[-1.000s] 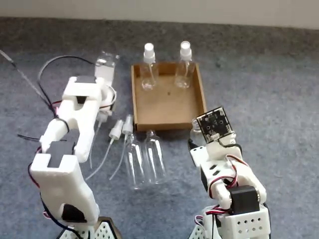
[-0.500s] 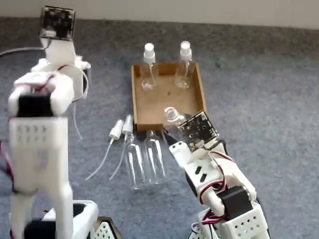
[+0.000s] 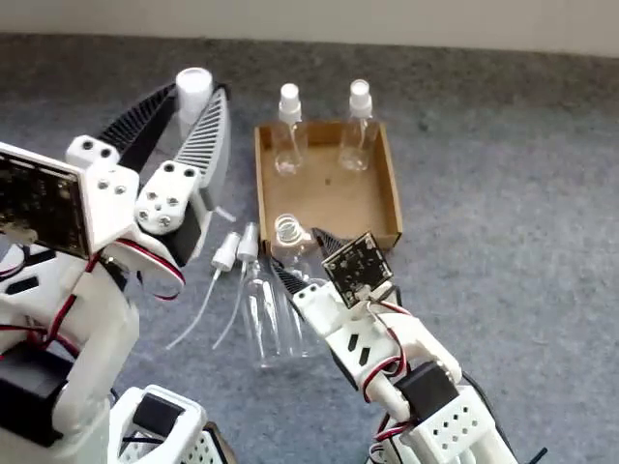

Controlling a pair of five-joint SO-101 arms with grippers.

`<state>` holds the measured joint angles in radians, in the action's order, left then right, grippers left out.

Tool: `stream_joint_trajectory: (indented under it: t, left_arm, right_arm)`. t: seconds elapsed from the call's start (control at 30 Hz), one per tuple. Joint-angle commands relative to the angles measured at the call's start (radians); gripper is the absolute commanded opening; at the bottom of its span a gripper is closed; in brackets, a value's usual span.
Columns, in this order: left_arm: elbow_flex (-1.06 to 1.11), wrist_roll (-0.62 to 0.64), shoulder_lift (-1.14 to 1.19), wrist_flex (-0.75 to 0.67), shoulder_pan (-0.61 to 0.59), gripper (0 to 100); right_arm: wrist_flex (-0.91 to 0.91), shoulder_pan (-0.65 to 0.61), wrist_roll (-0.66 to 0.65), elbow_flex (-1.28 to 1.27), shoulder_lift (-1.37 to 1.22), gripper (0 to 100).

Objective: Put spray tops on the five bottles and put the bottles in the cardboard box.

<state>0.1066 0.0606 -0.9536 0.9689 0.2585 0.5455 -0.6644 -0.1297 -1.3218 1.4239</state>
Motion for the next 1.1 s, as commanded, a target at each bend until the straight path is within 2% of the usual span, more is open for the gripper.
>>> stream_joint_trajectory:
  t: [0.0, 0.3, 0.73, 1.07]
  left_arm:
    - [-0.025, 0.011, -0.005, -0.092, 0.087, 5]
    - [0.039, 0.011, 0.094, -0.192, 0.130, 5]
    - [0.051, 0.009, 0.173, -0.181, 0.160, 5]
    - [0.216, 0.009, 0.171, -0.164, 0.157, 5]
  right_arm:
    - [-0.033, -0.012, 0.009, 0.008, 0.013, 0.5]
    - [-0.033, -0.013, 0.009, 0.007, 0.013, 0.5]
    - [-0.033, -0.008, 0.009, 0.007, 0.013, 0.5]
    - [-0.033, -0.008, 0.011, 0.007, 0.013, 0.5]
